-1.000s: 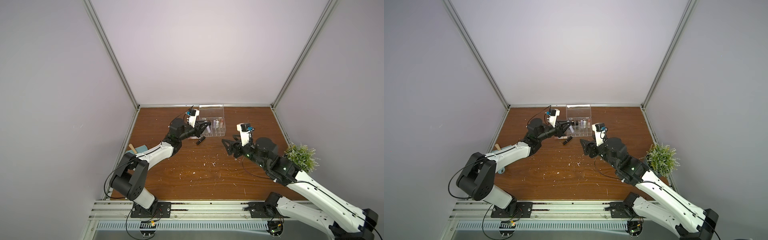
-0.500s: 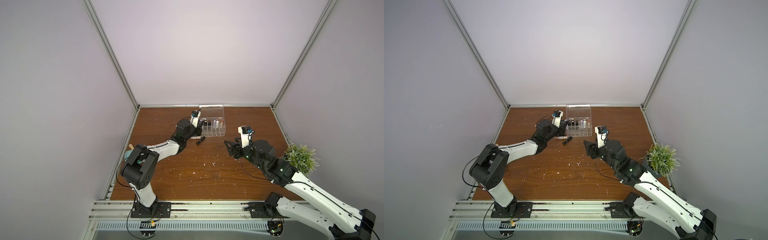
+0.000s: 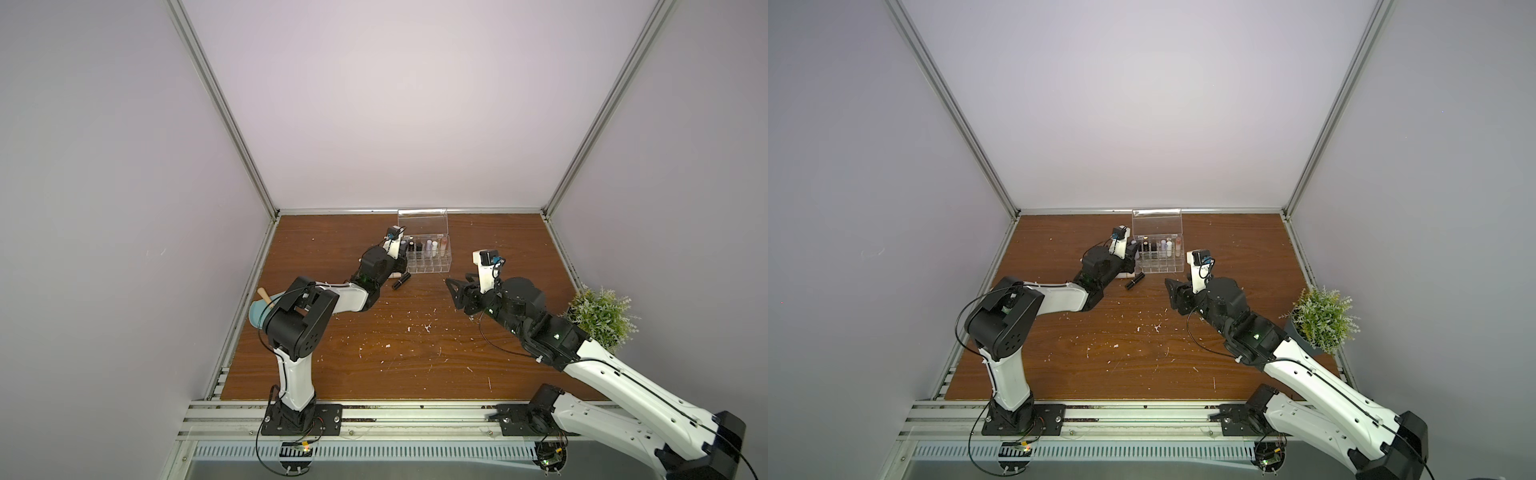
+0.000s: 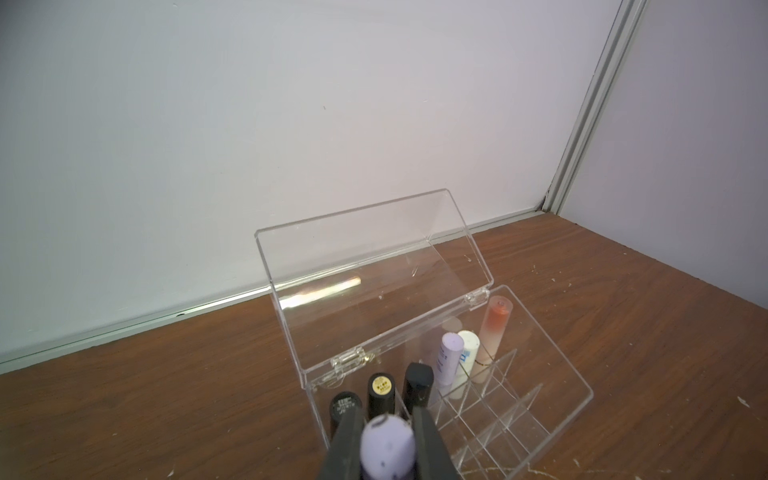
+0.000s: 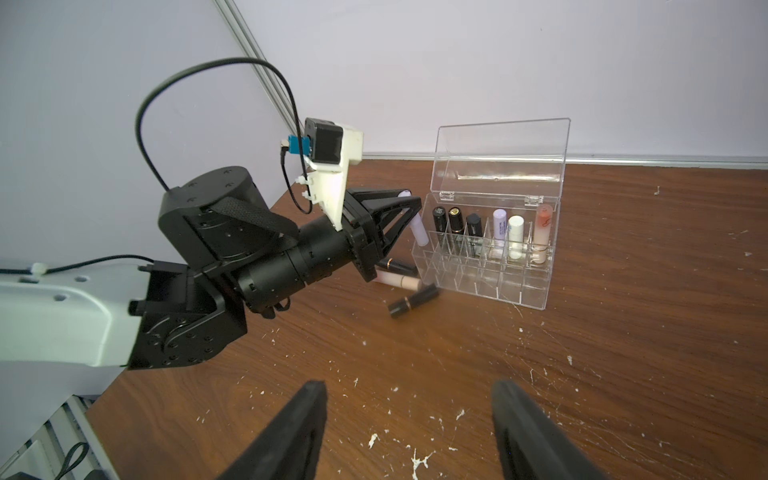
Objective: Arrange the lipsticks in the organizer
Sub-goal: Place the lipstick in the storage box.
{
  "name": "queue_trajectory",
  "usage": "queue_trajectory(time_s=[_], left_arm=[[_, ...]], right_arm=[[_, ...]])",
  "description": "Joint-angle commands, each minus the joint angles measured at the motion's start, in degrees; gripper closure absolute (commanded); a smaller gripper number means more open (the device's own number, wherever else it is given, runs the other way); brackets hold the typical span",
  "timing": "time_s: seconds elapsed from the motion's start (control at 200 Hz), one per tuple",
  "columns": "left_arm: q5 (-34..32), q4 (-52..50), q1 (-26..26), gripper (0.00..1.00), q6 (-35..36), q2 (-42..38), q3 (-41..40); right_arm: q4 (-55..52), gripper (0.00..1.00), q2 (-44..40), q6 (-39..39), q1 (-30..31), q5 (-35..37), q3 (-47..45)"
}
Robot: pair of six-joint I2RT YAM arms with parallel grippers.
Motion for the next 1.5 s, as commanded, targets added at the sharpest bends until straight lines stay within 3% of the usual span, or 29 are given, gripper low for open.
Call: queue_trajectory(time_s=[0.0, 0.795, 1.296, 1.496], left_arm=[[-0.6, 2.6, -0.6, 0.90, 0.1, 2.1, 2.0], [-5.6, 3.2, -0.4, 0.84, 1.0, 8.6, 6.3], [-4.5, 2.8, -0.4, 0.54, 0.0, 9.0, 6.6], [-2.7, 3.0, -0.8, 0.49, -2.7, -0.7, 1.5]], right_arm=[[3.1, 0.31, 0.2, 0.6, -0.3, -1.2, 0.3], [5.6, 0.32, -1.8, 0.3, -2.1, -2.7, -4.1], [5.0, 0.33, -3.2, 0.2, -3.6, -4.9, -5.0], [2.5, 0.31, 3.9, -1.5, -4.3, -10.0, -2.1]])
